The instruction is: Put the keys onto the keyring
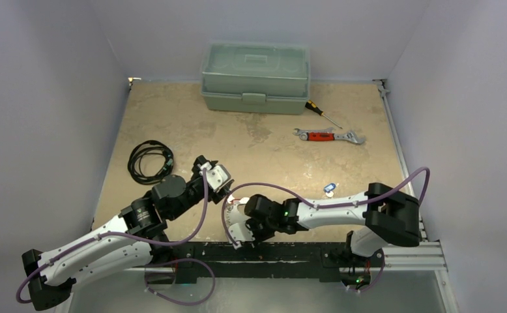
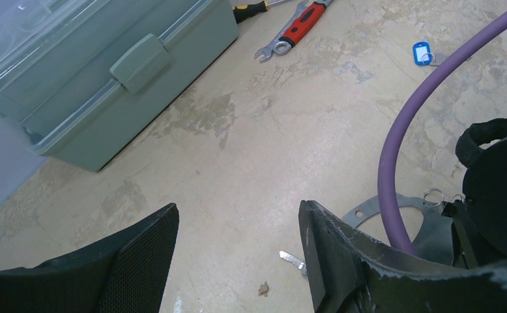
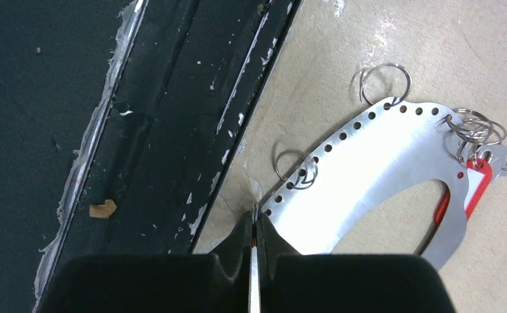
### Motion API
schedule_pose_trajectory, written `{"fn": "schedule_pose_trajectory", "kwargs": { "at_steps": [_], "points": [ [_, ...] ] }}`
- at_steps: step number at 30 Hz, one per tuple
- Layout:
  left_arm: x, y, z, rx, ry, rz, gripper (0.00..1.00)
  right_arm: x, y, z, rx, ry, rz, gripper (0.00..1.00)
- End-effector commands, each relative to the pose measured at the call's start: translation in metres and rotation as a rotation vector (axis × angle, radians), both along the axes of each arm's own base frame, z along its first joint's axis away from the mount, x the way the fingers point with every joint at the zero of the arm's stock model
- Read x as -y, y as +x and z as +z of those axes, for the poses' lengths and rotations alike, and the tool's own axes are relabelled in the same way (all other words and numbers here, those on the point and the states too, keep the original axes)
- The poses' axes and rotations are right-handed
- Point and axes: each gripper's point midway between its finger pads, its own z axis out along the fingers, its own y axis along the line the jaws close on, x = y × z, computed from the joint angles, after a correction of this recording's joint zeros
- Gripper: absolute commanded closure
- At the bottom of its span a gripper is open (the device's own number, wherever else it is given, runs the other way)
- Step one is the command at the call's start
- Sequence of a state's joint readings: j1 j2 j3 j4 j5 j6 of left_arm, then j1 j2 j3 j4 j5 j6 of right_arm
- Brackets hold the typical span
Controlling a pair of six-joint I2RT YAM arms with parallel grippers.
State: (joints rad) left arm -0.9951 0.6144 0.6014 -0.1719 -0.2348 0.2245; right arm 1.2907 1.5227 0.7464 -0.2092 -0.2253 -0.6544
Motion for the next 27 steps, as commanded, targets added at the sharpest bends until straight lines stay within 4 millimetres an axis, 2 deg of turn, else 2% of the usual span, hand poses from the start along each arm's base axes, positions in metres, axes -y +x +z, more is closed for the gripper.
{"fn": "schedule_pose_trajectory", "kwargs": {
  "at_steps": [1, 7, 12, 15, 18, 20, 23, 27],
  "points": [
    [0.001, 0.0, 0.012, 0.03, -0.043, -0.011, 0.34, -0.023, 0.004, 0.044, 0.033, 0.16, -0.003, 1.0],
    [0.004, -0.016, 0.039, 0.062, -0.118, -0.091, 0.34, -0.039, -0.003, 0.139, 0.083, 0.597, 0.013, 1.0],
    [0.013, -0.046, 0.073, 0.105, -0.213, -0.262, 0.34, -0.022, -0.006, 0.21, 0.141, 0.999, -0.028, 1.0],
    [0.017, -0.065, 0.095, 0.102, -0.271, -0.358, 0.36, -0.008, -0.006, 0.25, 0.111, 1.228, -0.094, 1.0],
    [0.027, -0.09, 0.105, 0.082, -0.302, -0.5, 0.38, 0.005, -0.006, 0.278, 0.085, 1.408, -0.132, 1.0],
    [0.033, -0.102, 0.107, 0.063, -0.326, -0.571, 0.39, 0.016, -0.013, 0.298, 0.007, 1.546, -0.136, 1.0],
    [0.04, -0.113, 0.102, 0.024, -0.34, -0.641, 0.4, 0.039, -0.021, 0.324, -0.108, 1.743, -0.131, 1.0],
    [0.046, -0.127, 0.094, -0.013, -0.315, -0.731, 0.41, 0.056, -0.032, 0.343, -0.249, 1.874, -0.093, 1.0]
  ]
}}
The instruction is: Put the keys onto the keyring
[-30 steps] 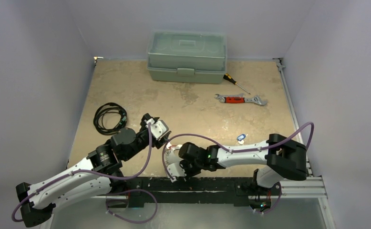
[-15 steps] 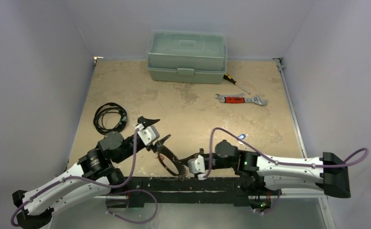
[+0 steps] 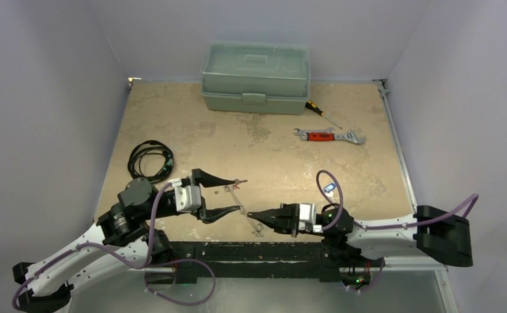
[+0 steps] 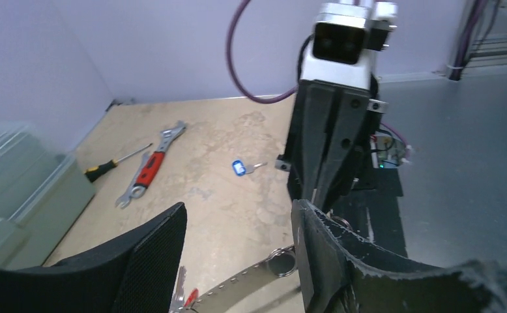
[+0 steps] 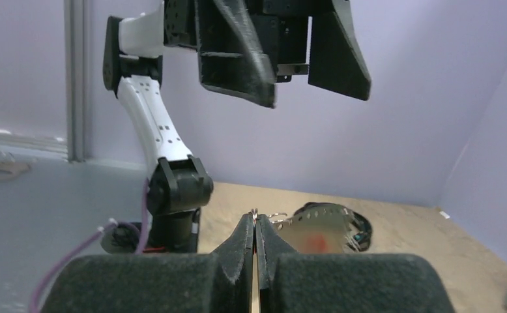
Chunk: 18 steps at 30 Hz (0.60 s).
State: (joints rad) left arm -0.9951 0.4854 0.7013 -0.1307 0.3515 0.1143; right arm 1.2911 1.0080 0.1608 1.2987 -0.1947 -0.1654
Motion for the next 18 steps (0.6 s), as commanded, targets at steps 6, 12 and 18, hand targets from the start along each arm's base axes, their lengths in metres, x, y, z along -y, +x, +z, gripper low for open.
{"fn": "schedule_pose_trajectory", "kwargs": {
  "at_steps": [6, 12, 18],
  "points": [
    [0.012, -0.042, 0.006, 0.004, -0.017, -0.263, 0.54, 0.066, -0.02, 0.126, -0.059, 0.577, 0.12, 1.0],
    [0.019, -0.042, 0.003, 0.006, -0.011, -0.288, 0.56, 0.083, -0.025, 0.151, -0.04, 0.66, 0.133, 1.0],
    [0.029, -0.036, 0.006, 0.005, -0.047, -0.286, 0.62, 0.087, -0.03, 0.162, -0.019, 0.687, 0.156, 1.0]
  ]
}}
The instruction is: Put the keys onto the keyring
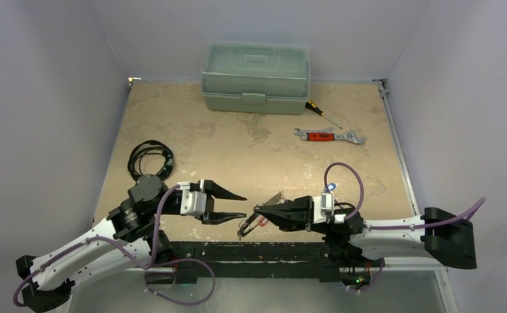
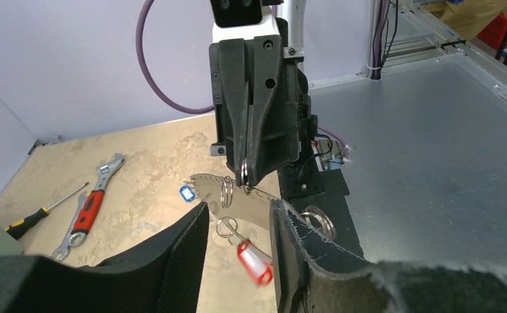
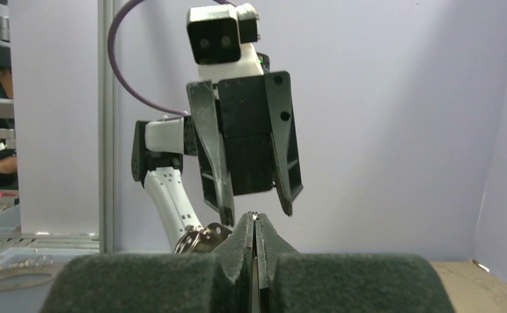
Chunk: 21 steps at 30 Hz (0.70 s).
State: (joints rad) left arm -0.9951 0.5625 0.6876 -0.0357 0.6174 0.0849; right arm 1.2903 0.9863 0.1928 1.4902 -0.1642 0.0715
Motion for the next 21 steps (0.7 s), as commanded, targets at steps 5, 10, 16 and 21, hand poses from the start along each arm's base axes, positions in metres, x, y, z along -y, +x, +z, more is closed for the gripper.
{"fn": "schedule_pose_trajectory", "kwargs": {
  "at_steps": [5, 10, 16, 21],
  "points": [
    [0.015, 0.002, 0.011, -0.014, -0.08, -0.04, 0.64, 0.066, -0.026, 0.103, 0.132, 0.448, 0.042, 1.0],
    [0.015, -0.001, 0.01, -0.032, -0.095, -0.057, 0.67, 0.064, -0.028, 0.108, 0.142, 0.454, 0.055, 1.0],
    [0.016, -0.002, 0.009, -0.041, -0.107, -0.064, 0.7, 0.057, -0.032, 0.113, 0.157, 0.451, 0.087, 1.0],
    [0.012, -0.004, 0.017, -0.035, -0.148, -0.056, 0.63, 0.051, -0.028, 0.109, 0.143, 0.434, 0.077, 1.0]
  ]
}}
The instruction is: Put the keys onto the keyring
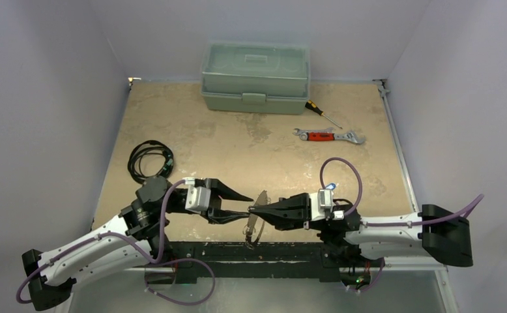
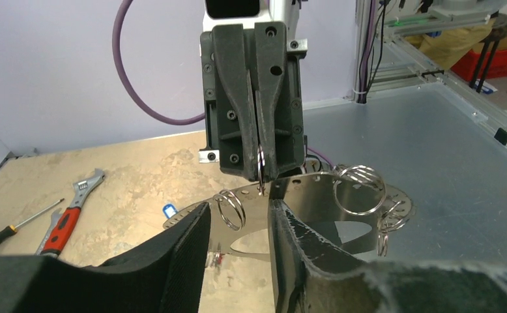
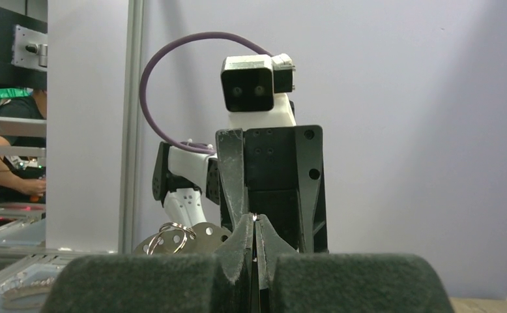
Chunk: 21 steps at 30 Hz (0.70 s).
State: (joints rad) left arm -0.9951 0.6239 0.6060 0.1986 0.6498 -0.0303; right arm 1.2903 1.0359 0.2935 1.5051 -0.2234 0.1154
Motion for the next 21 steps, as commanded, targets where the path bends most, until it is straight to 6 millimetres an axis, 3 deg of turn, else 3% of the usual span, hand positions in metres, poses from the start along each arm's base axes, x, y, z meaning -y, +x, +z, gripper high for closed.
{"fn": "schedule_pose_trajectory", "kwargs": {
  "at_steps": [1, 6, 18, 21],
  "points": [
    [-0.006, -0.004, 0.021, 0.024, -0.092, 0.0, 0.61, 0.059, -0.017, 0.076, 0.102, 0.379, 0.005, 1.0],
    [-0.011, 0.0, 0.024, 0.021, -0.11, 0.038, 0.6, 0.051, -0.013, 0.068, 0.079, 0.351, 0.005, 1.0],
    [-0.003, 0.007, 0.004, -0.01, -0.012, 0.051, 0.66, 0.033, -0.01, 0.063, 0.048, 0.308, 0.033, 1.0],
    [-0.003, 0.007, 0.002, -0.006, -0.001, 0.048, 0.72, 0.029, -0.012, 0.063, 0.047, 0.299, 0.048, 1.0]
  ]
}}
